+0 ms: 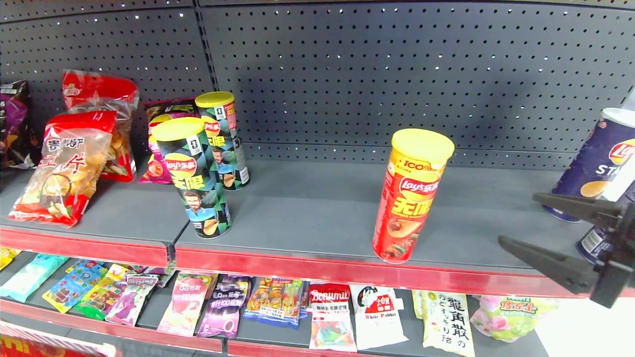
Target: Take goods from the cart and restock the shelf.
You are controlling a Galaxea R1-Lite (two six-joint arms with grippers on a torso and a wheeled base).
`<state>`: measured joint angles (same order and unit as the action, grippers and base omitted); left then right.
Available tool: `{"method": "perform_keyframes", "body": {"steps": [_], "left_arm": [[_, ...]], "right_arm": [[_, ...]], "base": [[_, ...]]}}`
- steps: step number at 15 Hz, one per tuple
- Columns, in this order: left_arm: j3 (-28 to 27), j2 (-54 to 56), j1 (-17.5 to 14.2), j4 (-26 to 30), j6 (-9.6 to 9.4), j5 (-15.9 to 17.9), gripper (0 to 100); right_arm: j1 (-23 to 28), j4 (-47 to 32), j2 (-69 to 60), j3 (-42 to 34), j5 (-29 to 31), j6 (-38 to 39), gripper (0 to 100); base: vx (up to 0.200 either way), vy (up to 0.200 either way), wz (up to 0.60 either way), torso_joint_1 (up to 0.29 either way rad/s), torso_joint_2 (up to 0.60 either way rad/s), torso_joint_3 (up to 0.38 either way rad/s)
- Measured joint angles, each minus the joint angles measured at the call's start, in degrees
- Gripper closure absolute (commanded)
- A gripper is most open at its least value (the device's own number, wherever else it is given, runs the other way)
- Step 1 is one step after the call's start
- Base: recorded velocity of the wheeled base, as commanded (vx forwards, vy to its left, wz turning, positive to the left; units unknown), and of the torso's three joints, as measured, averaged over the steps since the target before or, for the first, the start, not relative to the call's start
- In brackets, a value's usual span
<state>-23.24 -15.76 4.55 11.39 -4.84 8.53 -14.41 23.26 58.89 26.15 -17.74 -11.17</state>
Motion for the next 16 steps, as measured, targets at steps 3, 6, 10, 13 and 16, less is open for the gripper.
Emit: {"method": "perform_keyframes", "body": {"steps": [3,6,10,13,16], "left_arm": [[-0.3,-1.1,0.0,-0.7,0.06,2.2,100],[0.1,-1.9,0.0,-1.5,0.11,4.6,100],[0.8,-2.1,0.0,-1.6,0.17,5.5,100],[0.8,-2.1,0.0,-3.3,0.35,6.5,100],[0.7,-2.5,0.0,-5.1,0.44,7.2,100]], "right_arm": [[5.1,-10.1,-15.1,-4.2,9.5,0.5,0],[10.4,-31.2,-32.7,-4.9,13.3,1.7,0],[13.5,-39.1,-51.7,-12.9,15.0,3.1,0],[14.2,-24.3,-56.9,-22.1,14.6,5.2,0],[14.4,-22.3,-58.5,-24.7,19.5,9.3,0]], "base": [[0.0,0.0,0.0,0.0,0.0,0.0],[0.0,0.0,0.0,0.0,0.0,0.0],[0.0,0.0,0.0,0.0,0.0,0.0],[0.0,0.0,0.0,0.0,0.0,0.0],[0.0,0.0,0.0,0.0,0.0,0.0]]}}
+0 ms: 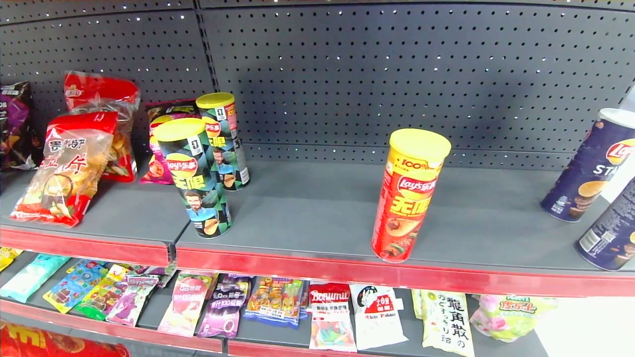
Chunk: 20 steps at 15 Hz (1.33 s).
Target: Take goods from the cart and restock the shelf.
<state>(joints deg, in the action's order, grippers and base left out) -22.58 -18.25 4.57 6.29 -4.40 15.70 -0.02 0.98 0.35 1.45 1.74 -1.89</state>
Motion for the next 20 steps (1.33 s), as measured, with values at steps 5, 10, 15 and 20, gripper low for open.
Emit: {"method": "perform_keyframes", "body": {"steps": [5,10,15,20], "left_arm": [[0.1,-0.2,0.0,-0.1,0.02,0.0,100],[0.0,-1.5,0.0,-0.6,0.0,0.8,100],[-0.3,-4.2,0.0,-3.7,0.11,1.4,100],[-1.0,-7.1,0.0,-5.1,0.09,1.8,100]], "right_arm": [[0.0,-1.2,-0.4,-1.2,-2.7,1.4,0],[0.0,-1.3,-0.4,-1.5,-2.7,1.6,0],[0.0,-1.3,-0.4,-1.5,-2.6,1.6,0],[0.0,-1.2,-0.4,-1.5,-2.7,1.7,0]], "base": [[0.0,0.0,0.0,0.0,0.0,0.0],[0.0,0.0,-0.12,0.0,0.0,0.0],[0.0,0.0,-0.6,0.003,0.01,-0.001],[0.0,0.0,-0.24,0.001,0.0,0.002]]}}
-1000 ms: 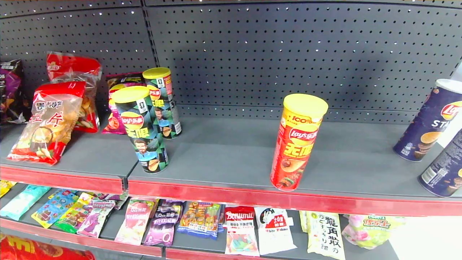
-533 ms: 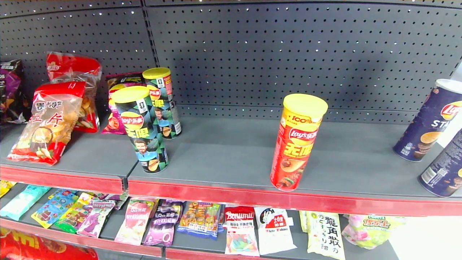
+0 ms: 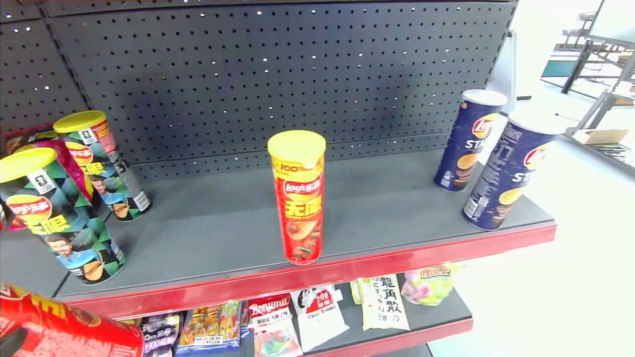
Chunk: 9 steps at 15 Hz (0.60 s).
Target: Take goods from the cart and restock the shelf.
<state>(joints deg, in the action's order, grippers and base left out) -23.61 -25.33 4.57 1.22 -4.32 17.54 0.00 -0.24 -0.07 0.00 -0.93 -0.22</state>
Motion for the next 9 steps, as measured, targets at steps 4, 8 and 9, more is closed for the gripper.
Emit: {"method": "perform_keyframes", "body": {"steps": [4,8,9], "left_arm": [[-2.4,-4.5,0.0,-1.5,0.09,1.8,100],[-4.7,-15.8,0.0,-11.1,0.2,6.5,100],[-5.5,-19.0,0.0,-12.9,0.2,7.9,100]], "right_arm": [[0.0,0.0,0.0,0.0,-0.1,0.2,0],[0.0,0.0,0.0,0.0,-0.1,0.2,0],[0.0,0.0,0.0,0.0,-0.1,0.2,0]], "base": [[0.0,0.0,0.0,0.0,0.0,0.0],[0.0,0.0,0.0,0.0,0.0,0.0],[0.0,0.0,0.0,0.0,0.0,0.0]]}}
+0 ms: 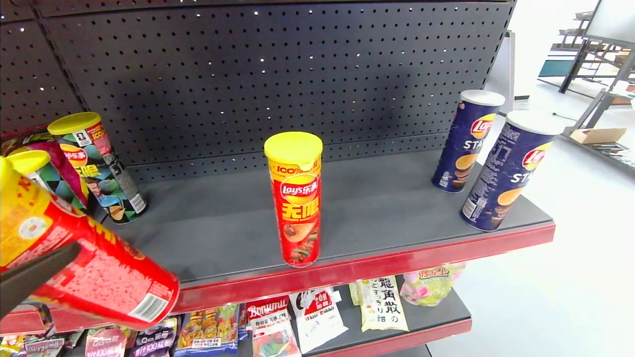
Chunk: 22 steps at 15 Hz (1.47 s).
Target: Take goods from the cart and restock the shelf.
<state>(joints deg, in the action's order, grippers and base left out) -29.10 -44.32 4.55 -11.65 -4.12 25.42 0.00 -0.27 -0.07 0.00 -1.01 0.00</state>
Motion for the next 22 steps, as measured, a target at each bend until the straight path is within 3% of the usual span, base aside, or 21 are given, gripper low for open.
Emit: {"method": "perform_keyframes", "body": {"steps": [4,9,12,14,17,22], "left_arm": [[-5.3,-13.5,1.3,-5.2,-0.22,2.2,100],[-10.8,-30.8,6.8,-16.3,-0.52,3.2,100],[-17.0,-41.1,9.4,-20.8,-0.61,3.2,100],[-23.1,-47.5,10.6,-21.8,-1.21,3.2,100],[-31.5,-55.9,11.3,-22.2,-3.6,3.2,100],[-39.4,-64.1,12.9,-22.2,-4.14,3.2,100]], "right_arm": [[0.0,0.0,0.0,0.0,0.0,0.0,0],[0.0,0.0,0.0,0.0,0.0,0.0,0],[0.0,0.0,0.0,0.0,0.0,0.0,0],[0.0,0.0,0.0,0.0,0.0,0.0,0],[0.0,0.0,0.0,0.0,0.0,0.0,0],[0.0,0.0,0.0,0.0,0.0,0.0,0]], "base": [[0.0,0.0,0.0,0.0,0.0,0.0],[0.0,0.0,0.0,0.0,0.0,0.0],[0.0,0.0,0.0,0.0,0.0,0.0],[0.0,0.0,0.0,0.0,0.0,0.0],[0.0,0.0,0.0,0.0,0.0,0.0],[0.0,0.0,0.0,0.0,0.0,0.0]]}}
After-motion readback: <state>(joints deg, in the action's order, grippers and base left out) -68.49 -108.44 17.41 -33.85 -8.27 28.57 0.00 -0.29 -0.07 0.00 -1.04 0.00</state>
